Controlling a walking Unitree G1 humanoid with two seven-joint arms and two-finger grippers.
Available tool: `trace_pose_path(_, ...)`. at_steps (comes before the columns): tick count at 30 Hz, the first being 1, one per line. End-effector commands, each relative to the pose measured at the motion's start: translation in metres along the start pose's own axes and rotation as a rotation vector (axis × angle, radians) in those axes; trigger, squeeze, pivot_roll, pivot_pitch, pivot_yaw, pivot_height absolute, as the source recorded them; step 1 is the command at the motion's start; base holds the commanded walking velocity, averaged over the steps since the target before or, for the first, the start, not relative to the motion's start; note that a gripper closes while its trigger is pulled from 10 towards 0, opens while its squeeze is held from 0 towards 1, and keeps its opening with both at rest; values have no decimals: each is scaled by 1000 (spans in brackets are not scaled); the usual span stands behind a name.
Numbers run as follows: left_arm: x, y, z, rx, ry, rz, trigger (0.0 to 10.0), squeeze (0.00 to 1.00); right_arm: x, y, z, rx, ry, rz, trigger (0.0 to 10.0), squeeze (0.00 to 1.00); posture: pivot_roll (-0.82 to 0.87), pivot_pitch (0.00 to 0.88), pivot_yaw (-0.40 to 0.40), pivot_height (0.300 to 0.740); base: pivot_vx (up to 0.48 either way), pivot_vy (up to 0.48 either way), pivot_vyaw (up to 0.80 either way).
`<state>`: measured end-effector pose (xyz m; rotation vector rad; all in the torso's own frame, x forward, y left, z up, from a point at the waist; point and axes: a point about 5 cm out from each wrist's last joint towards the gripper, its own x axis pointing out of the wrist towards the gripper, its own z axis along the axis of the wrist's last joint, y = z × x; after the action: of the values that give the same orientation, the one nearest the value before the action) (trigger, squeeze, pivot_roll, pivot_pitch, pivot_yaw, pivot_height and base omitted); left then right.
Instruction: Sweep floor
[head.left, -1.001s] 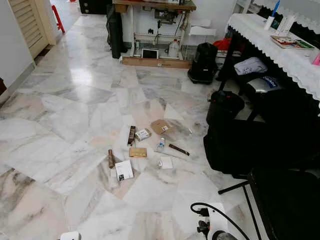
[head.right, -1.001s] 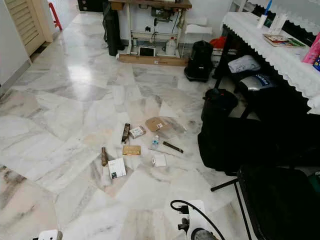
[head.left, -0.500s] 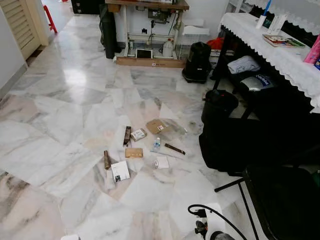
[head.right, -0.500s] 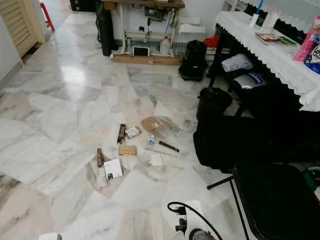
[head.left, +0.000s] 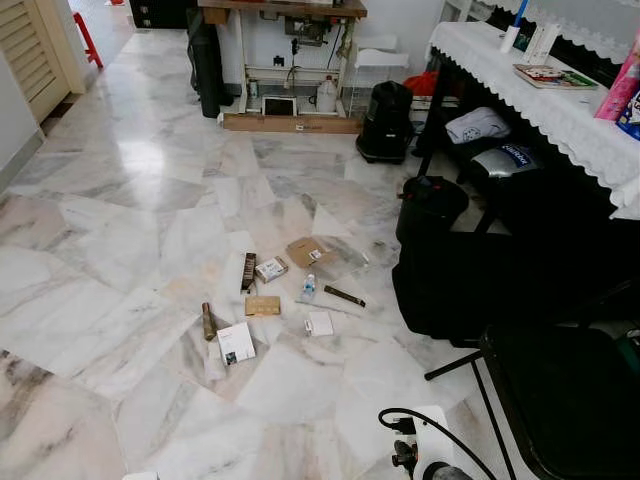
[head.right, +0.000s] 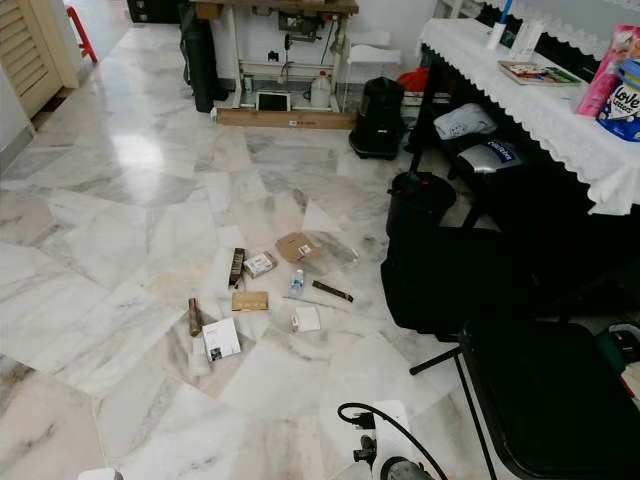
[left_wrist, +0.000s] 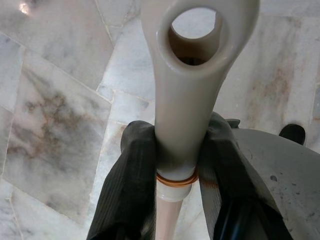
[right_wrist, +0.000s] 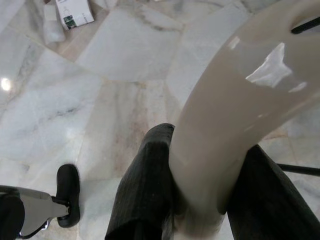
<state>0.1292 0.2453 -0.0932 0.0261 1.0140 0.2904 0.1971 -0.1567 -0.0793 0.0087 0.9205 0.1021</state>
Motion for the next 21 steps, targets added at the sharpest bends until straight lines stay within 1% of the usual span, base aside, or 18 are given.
trace_pose_path(1,1,-3,1,-9,2,-4,10000,0,2,-4,15,35,-44,-16,10000,0,-55,0,-85,740,0,0,0)
trace_pose_path(3,1,-4,2,-8,-1,-7,10000,0,2,-4,19,32,-53,-18,10000,0,-48,0,-81,740,0,0,0)
trace_pose_path(4,1,-3,4,-2,-5,-10,10000,0,3,-3,23,40,-65,-22,10000,0,-44,0,-67,740,0,0,0)
trace_pose_path(6,1,-3,4,1,-6,-10,10000,0,3,-3,24,43,-68,-24,10000,0,-44,0,-67,740,0,0,0)
trace_pose_path(8,2,0,7,19,-8,-10,10000,0,4,1,27,64,-79,-28,10000,0,-42,0,-36,740,0,0,0)
trace_pose_path(9,2,0,7,19,-8,-10,10000,0,4,1,27,64,-79,-28,10000,0,-42,0,-36,740,0,0,0)
trace_pose_path(10,2,1,8,28,-8,-10,10000,0,4,3,26,66,-79,-24,10000,0,-41,0,-24,740,0,0,0)
trace_pose_path(11,2,3,9,41,-8,-9,10000,0,4,9,22,69,-72,-12,10000,0,-30,0,-13,740,0,0,0)
trace_pose_path(12,2,3,9,41,-8,-9,10000,0,4,9,22,69,-72,-12,10000,0,-30,0,-13,740,0,0,0)
trace_pose_path(13,2,4,10,43,-10,-6,10000,0,4,15,16,69,-59,3,10000,0,-16,0,-13,740,0,0,0)
trace_pose_path(17,2,7,12,41,-14,2,10000,0,3,21,6,75,-31,11,10000,0,4,0,-9,740,0,0,0)
trace_pose_path(21,2,8,12,34,-15,13,10000,0,3,23,5,81,-29,17,10000,0,9,0,-25,740,0,0,0)
